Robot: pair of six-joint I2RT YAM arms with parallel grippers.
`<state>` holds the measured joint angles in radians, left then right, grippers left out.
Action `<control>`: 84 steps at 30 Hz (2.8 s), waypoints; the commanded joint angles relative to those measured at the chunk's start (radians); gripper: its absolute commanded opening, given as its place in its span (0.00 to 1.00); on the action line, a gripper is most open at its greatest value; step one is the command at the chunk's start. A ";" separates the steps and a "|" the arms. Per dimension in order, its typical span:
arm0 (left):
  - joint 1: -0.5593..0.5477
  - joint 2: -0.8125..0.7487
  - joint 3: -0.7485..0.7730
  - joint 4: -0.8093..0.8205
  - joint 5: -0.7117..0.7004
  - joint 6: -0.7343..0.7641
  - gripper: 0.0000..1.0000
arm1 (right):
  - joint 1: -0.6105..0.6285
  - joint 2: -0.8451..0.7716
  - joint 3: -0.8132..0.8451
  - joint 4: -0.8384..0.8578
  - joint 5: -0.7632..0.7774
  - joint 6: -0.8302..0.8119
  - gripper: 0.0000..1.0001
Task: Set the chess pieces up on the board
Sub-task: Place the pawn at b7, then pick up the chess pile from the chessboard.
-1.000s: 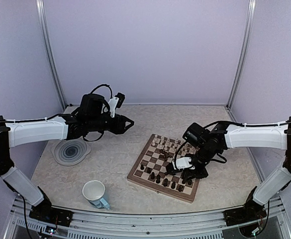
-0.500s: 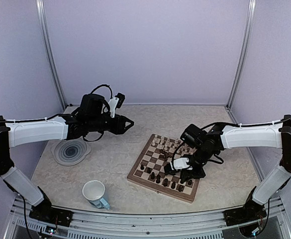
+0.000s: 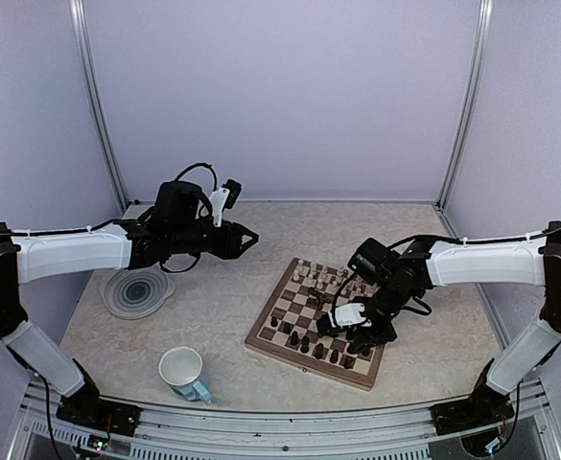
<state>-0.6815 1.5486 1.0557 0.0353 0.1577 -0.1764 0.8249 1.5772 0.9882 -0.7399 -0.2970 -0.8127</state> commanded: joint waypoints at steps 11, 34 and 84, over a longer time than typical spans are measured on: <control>-0.016 0.023 0.036 -0.013 0.013 0.018 0.49 | -0.029 0.065 0.141 0.032 -0.067 0.063 0.46; -0.021 0.032 0.041 -0.018 0.012 0.026 0.49 | -0.043 0.057 0.149 0.082 0.066 0.081 0.99; 0.030 0.004 0.023 0.003 -0.031 -0.017 0.72 | -0.049 0.197 0.139 0.081 0.036 0.261 0.19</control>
<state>-0.6518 1.5642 1.0630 0.0364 0.1089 -0.2008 0.7658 1.7733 1.1336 -0.6338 -0.2813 -0.5594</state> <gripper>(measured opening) 0.716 0.233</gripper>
